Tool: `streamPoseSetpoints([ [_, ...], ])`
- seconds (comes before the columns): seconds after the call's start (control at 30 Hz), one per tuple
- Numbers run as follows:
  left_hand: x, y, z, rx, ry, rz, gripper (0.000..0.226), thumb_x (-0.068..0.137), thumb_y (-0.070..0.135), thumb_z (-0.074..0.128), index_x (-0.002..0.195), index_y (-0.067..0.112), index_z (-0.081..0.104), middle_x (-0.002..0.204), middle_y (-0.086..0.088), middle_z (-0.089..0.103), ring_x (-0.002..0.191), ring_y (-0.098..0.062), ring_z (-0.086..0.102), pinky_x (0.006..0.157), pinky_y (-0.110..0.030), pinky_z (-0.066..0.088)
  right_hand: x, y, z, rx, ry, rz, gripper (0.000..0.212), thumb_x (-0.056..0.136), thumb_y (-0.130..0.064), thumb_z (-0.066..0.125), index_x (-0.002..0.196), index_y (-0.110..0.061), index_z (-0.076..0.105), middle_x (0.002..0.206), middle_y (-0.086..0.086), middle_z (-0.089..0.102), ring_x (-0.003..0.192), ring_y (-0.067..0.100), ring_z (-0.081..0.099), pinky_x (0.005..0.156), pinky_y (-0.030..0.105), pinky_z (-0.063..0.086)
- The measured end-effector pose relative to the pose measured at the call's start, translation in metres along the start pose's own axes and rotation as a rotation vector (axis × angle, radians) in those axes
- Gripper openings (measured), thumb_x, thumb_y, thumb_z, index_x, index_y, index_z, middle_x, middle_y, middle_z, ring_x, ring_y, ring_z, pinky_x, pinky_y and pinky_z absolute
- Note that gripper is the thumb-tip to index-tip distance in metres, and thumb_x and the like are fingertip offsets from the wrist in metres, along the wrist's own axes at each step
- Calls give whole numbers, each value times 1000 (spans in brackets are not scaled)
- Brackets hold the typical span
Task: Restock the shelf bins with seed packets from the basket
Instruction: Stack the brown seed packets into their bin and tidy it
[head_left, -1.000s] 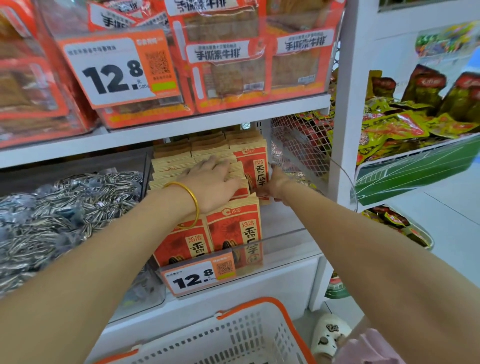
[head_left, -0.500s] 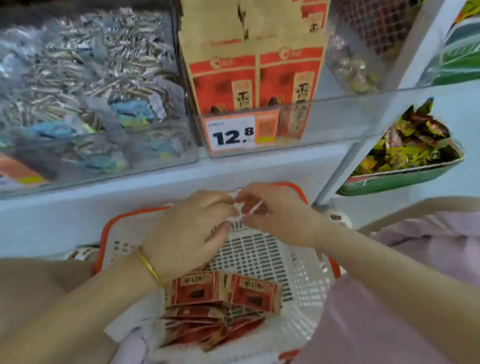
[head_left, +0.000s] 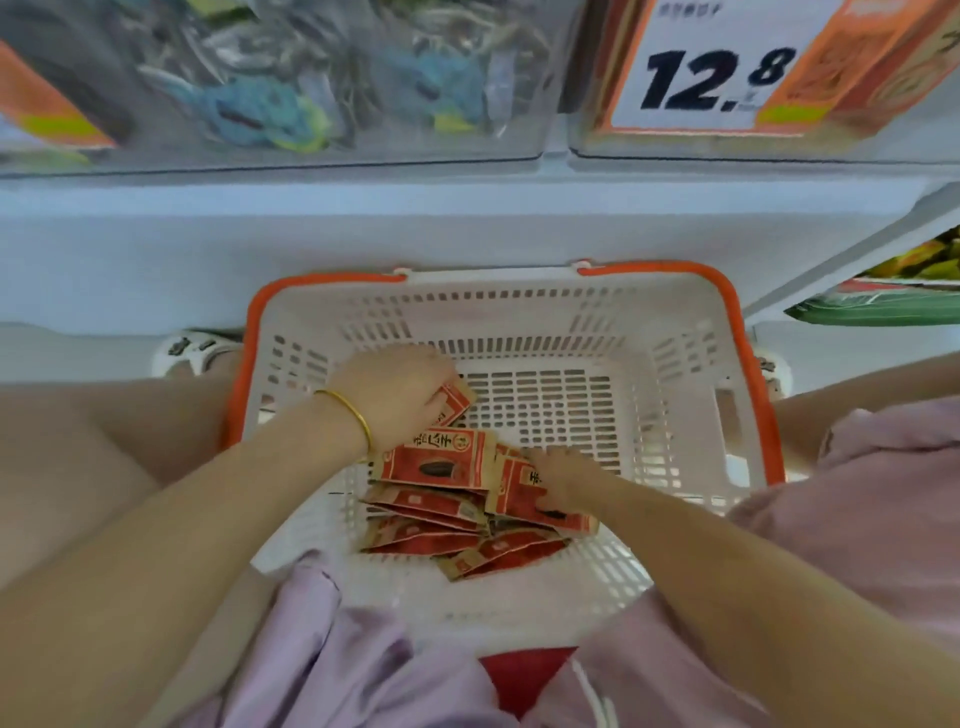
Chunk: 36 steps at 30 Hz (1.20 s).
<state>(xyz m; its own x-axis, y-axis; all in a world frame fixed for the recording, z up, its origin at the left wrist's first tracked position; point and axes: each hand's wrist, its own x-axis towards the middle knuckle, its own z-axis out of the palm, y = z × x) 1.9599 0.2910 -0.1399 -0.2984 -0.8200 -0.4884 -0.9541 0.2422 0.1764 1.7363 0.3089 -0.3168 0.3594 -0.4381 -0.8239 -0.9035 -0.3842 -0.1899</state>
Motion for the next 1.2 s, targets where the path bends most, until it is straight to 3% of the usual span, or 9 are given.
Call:
streamPoseSetpoints([
  [0.23, -4, -5, 3, 25, -89, -34, 37, 98, 31, 36, 132, 19, 42, 119, -3, 51, 108, -23, 50, 86, -37, 47, 14, 25, -12, -70, 26, 62, 18, 90, -24, 53, 101, -13, 62, 110, 9, 57, 97, 26, 59, 79, 33, 48],
  [0.3, -6, -5, 3, 28, -102, -28, 41, 98, 34, 34, 137, 20, 39, 122, -3, 50, 110, -23, 50, 88, -38, 46, 16, 37, -29, 52, 72, 54, 17, 90, -31, 52, 90, -17, 62, 96, 5, 65, 90, 23, 62, 72, 28, 44],
  [0.5, -18, -17, 1, 45, -102, -112, 38, 97, 35, 37, 131, 19, 45, 125, -4, 48, 113, -24, 47, 91, -40, 46, 17, -7, -109, 131, -73, -271, 33, 93, -38, 53, 108, -9, 61, 96, 1, 60, 88, 16, 57, 77, 27, 44],
  [0.63, -25, -22, 4, 11, -149, -141, 41, 97, 38, 36, 133, 20, 43, 129, -4, 46, 117, -25, 46, 93, -43, 45, 35, -45, -106, -44, 71, -63, 18, 93, -19, 49, 84, -7, 57, 99, 7, 60, 85, 26, 61, 70, 32, 49],
  [0.73, -31, -29, 5, -6, -146, -163, 42, 97, 37, 36, 134, 18, 40, 130, -5, 45, 118, -25, 45, 94, -41, 44, 36, -48, -111, -70, 251, 56, 16, 93, -7, 43, 100, -4, 58, 103, 11, 58, 94, 29, 60, 76, 36, 49],
  [0.8, -35, -35, 6, 2, -138, -184, 42, 98, 38, 35, 135, 19, 39, 130, -5, 45, 118, -26, 45, 91, -38, 44, 40, -50, -118, -14, 285, -41, 14, 95, -16, 47, 92, -8, 58, 101, 9, 65, 84, 25, 61, 75, 33, 50],
  [0.97, -41, -38, 13, -16, -163, -172, 45, 97, 39, 34, 137, 19, 36, 131, -5, 44, 117, -27, 45, 95, -41, 43, 46, -98, -99, 181, -140, -332, 33, 94, -38, 51, 112, -13, 60, 110, 5, 62, 96, 20, 58, 89, 31, 46],
  [1.13, -46, -43, 18, -36, -162, -202, 42, 97, 38, 34, 134, 19, 39, 129, -4, 45, 116, -25, 45, 90, -38, 44, 60, -128, -56, -37, -130, -234, 58, 88, -51, 52, 135, -18, 43, 133, 13, 41, 120, 33, 44, 100, 43, 40],
  [1.2, -46, -43, 18, -30, -169, -202, 43, 98, 39, 35, 136, 19, 38, 130, -5, 45, 117, -25, 44, 91, -38, 42, 52, -134, -57, -123, -106, -282, 62, 83, -51, 60, 135, -20, 45, 130, 9, 45, 119, 28, 46, 90, 37, 41],
])
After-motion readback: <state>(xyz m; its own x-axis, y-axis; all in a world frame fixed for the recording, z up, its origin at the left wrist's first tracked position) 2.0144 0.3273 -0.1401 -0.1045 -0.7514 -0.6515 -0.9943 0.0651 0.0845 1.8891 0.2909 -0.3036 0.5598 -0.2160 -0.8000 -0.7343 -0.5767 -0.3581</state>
